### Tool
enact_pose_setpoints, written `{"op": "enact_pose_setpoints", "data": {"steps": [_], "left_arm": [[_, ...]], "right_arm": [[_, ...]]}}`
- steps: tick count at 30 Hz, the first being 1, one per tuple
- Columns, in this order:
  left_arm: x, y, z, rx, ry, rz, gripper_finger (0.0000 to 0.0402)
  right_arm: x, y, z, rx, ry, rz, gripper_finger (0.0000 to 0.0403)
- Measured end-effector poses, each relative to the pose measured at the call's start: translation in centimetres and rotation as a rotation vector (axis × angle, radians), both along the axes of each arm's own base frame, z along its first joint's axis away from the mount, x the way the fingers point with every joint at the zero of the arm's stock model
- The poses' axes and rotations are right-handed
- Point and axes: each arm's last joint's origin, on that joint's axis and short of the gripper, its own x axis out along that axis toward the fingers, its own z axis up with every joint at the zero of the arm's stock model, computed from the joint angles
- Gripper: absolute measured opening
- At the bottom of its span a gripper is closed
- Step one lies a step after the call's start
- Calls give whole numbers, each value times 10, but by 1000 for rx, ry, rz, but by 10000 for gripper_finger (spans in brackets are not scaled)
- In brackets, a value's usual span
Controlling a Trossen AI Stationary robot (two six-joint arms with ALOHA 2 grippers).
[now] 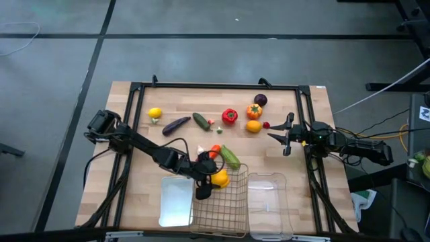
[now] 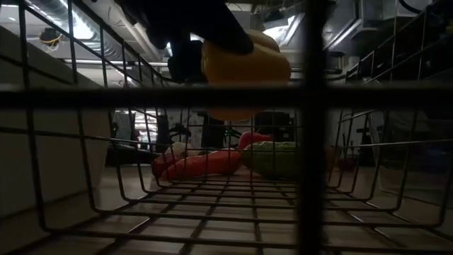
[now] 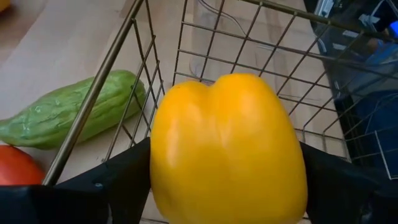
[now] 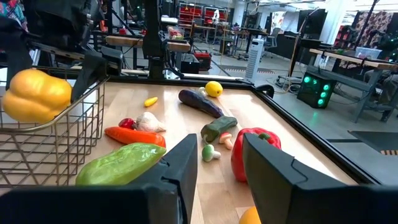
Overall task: Sort produce into baskets
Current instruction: Put the yellow bell pepper into the wire basket, then put the right yellow lemon into the transparent bin
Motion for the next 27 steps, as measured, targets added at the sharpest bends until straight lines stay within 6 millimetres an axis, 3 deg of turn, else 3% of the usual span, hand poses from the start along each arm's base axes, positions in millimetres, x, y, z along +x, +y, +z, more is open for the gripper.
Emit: {"op": "enact_pose_setpoints", "data": {"steps": [17, 27], "left_arm": [[3, 6, 0, -16, -4, 33, 396], [2, 7, 0, 35, 1, -10, 397]], "right_arm": [[0, 0, 0, 0, 0, 0, 127], [0, 0, 0, 0, 0, 1, 127]]}}
